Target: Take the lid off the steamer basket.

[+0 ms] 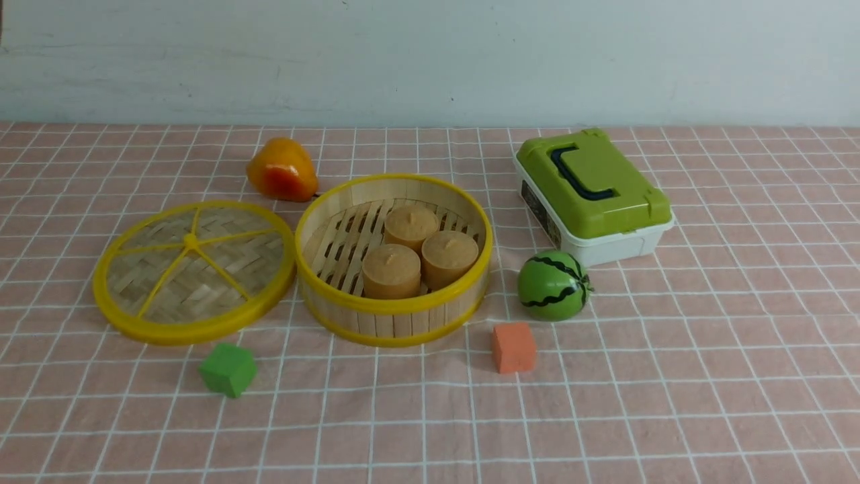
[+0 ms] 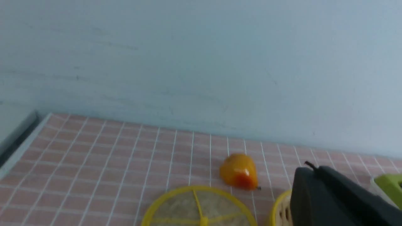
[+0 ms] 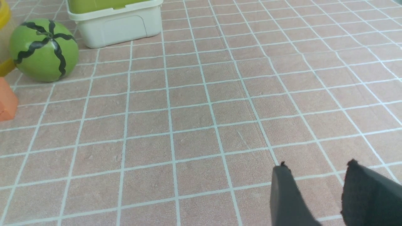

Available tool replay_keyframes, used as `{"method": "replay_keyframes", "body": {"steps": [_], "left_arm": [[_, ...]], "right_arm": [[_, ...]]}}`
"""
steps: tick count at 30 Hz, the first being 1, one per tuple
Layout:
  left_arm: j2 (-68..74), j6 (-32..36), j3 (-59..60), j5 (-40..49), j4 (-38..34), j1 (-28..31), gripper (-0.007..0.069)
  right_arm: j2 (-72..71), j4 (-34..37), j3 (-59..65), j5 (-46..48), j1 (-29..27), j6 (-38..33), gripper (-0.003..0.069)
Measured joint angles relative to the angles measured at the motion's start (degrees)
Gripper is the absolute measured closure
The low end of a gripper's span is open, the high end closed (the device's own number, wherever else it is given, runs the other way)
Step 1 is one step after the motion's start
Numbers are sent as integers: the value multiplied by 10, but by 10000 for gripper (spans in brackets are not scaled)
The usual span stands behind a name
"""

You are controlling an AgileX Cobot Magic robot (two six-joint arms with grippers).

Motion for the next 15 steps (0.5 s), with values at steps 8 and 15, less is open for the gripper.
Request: {"method": "replay_keyframes", "body": {"steps": [8,15], "left_arm": [[-229,1,303,-5,-86,0,637],[-339,1,415,-4,-83,0,637]], "right_arm": [[0,0,0,0,0,0,418],[0,0,0,0,0,0,418]]}}
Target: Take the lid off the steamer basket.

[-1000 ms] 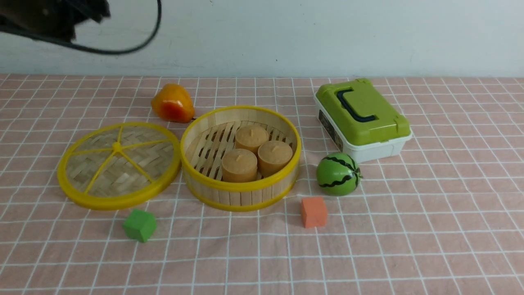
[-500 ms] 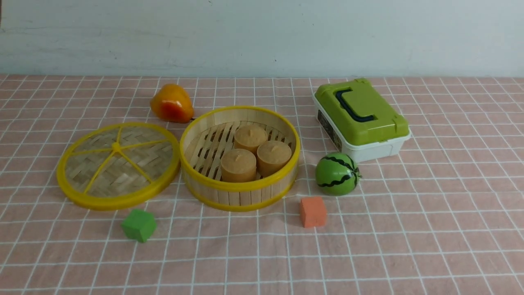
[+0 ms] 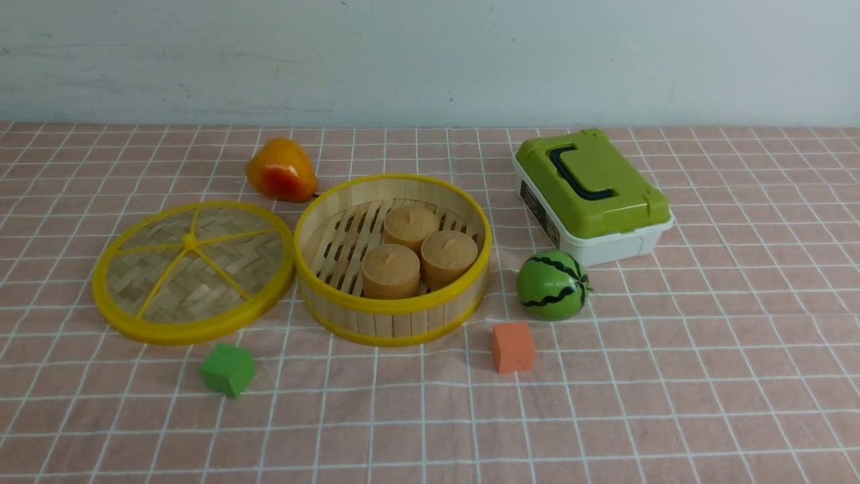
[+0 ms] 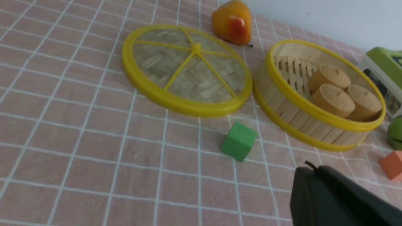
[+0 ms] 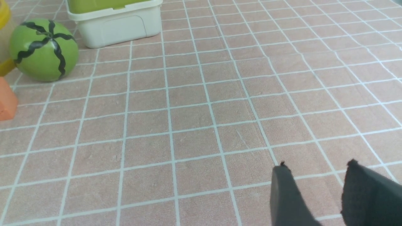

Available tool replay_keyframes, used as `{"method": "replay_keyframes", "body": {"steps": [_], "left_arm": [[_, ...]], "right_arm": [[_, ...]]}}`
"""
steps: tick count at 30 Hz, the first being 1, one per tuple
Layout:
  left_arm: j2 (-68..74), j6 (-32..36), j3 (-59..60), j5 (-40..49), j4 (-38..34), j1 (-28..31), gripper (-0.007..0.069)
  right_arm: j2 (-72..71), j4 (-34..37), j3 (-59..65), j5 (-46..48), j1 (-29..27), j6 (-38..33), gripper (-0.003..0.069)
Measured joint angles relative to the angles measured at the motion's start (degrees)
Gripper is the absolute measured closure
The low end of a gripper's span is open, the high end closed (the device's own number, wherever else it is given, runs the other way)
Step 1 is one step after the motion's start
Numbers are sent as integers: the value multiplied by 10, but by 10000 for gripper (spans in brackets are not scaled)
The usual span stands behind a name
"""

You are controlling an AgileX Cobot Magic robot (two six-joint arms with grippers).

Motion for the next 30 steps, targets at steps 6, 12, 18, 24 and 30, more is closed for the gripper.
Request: {"method": "replay_keyframes", "body": {"steps": [6,12,18,24,30], "left_arm": [[-41,0,18,2,47,0,637],[-109,0,90,-50,61,0,637],[-113,0,173,-63,17,7,637],[-113,24,182,-63,-21,7,637],[-113,60,182,-63,-30,7,637]], "right_arm": [[0,0,0,0,0,0,418],[0,0,0,0,0,0,418],[0,0,0,0,0,0,418],[0,0,0,0,0,0,418],[0,0,0,0,0,0,418]]}}
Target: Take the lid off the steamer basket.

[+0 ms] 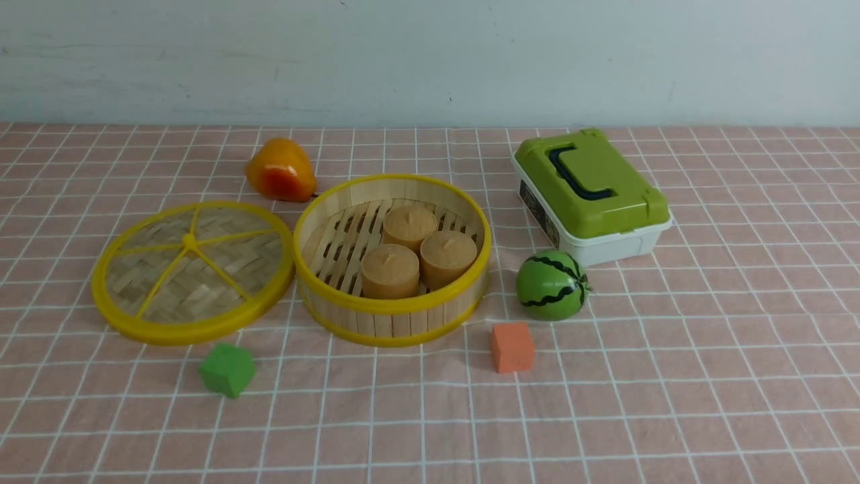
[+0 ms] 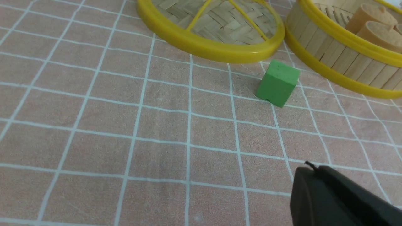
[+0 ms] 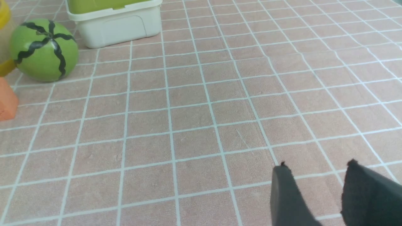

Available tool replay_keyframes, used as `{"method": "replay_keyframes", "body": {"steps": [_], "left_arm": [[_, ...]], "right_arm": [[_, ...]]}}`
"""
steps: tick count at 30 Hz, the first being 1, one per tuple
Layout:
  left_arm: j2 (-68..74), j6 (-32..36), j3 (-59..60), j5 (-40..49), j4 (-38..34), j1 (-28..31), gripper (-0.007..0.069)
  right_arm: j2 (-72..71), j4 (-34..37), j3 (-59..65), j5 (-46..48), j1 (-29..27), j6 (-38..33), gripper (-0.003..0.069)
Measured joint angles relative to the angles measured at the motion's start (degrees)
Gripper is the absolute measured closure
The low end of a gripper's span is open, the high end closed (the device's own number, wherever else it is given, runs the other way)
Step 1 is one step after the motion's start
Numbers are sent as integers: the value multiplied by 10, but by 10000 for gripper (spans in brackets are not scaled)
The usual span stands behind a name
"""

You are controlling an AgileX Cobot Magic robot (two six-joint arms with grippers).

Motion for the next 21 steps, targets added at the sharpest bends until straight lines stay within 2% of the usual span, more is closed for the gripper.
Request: {"method": "replay_keyframes", "body": {"steps": [6,21], "left_arm": [[0,28,0,0,-28,0,637],[0,32,0,0,-36,0,635]], "right_arm": [[0,0,0,0,0,0,418],[0,0,0,0,0,0,418]]}}
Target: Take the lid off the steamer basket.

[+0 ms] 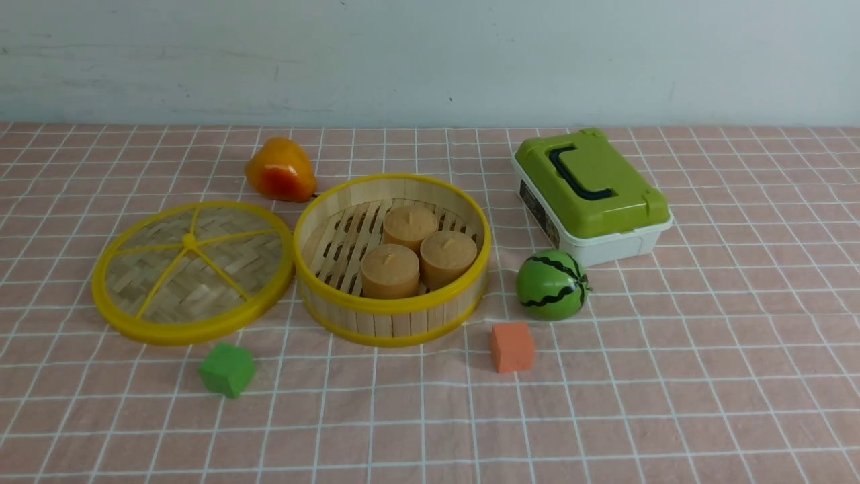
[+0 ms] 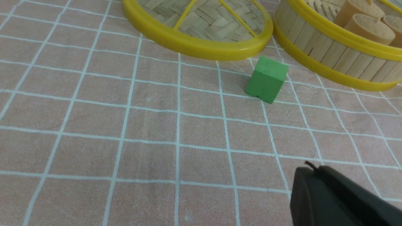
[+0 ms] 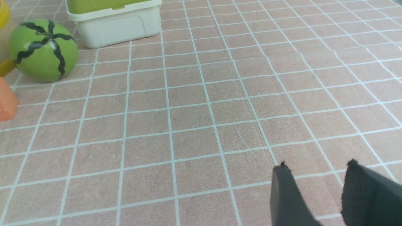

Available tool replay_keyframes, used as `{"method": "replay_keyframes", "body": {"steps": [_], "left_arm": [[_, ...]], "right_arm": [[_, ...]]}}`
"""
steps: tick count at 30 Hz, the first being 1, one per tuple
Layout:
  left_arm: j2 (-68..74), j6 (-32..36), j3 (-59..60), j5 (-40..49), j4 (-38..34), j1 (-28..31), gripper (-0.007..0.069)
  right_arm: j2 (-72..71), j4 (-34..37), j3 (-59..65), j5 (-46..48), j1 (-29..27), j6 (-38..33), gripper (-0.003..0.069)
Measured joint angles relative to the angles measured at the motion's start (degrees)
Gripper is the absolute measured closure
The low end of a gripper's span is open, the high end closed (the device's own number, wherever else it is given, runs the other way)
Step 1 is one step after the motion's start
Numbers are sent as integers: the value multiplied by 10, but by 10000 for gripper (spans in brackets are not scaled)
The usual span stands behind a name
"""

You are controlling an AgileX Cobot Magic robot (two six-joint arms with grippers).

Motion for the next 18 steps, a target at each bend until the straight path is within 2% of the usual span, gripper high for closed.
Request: {"method": "replay_keyframes", "body": {"steps": [18], "left_arm": [[0,0,0,0,-1,0,627]], "right_arm": [[0,0,0,0,0,0,418]]}}
